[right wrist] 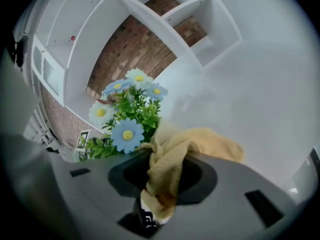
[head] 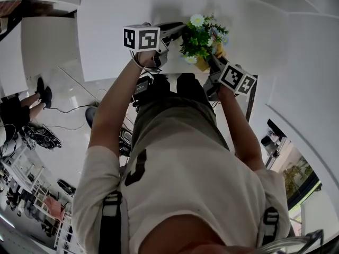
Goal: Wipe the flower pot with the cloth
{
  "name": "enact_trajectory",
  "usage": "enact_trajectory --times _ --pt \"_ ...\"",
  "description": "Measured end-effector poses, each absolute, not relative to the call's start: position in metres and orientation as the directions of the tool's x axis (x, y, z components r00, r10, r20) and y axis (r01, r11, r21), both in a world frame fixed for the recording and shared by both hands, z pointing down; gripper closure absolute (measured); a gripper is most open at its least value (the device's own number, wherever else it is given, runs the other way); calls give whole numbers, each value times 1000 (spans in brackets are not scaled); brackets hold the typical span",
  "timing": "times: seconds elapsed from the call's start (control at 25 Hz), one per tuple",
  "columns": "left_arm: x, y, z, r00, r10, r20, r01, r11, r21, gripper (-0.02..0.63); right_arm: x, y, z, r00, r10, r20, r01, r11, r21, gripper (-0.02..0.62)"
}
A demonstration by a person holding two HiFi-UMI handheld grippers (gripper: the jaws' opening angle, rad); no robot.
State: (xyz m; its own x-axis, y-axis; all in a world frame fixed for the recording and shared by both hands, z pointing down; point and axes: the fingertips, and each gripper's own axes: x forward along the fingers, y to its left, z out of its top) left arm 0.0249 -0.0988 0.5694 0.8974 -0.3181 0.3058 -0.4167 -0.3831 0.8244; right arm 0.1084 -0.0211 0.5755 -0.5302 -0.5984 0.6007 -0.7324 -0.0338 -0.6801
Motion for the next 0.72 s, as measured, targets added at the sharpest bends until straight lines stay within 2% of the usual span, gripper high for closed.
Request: enact_trajectory --times 0.16,0.24,0.4,0.56,0.6,0.68,0.72 --pt "25 -99 572 890 -316 329 -440 -403 803 522 74 -3 570 -673 -458 581 -694 120 -709 469" --pt "24 -100 573 890 -312 333 -441 -404 801 508 84 -1 568 -667 -446 597 -714 151 -684 469" --pt "17 -100 572 889 -325 323 -440 -402 803 504 147 -35 557 -517 -544 661 -832 138 -538 461" --pt "-17 -113 559 851 -432 300 -475 -385 791 501 204 -70 548 -333 -608 721 -941 172 -290 430" --pt "-29 -117 553 835 -462 298 -491 -384 782 494 212 -75 546 -313 -609 729 -949 176 -260 387" --pt "-57 -121 540 799 -522 299 -537 -394 746 492 220 -81 546 -294 -594 749 -956 197 -219 254" --pt "-71 -121 531 780 -550 296 -557 -398 729 492 222 -82 545 -283 -588 758 -958 215 -191 249"
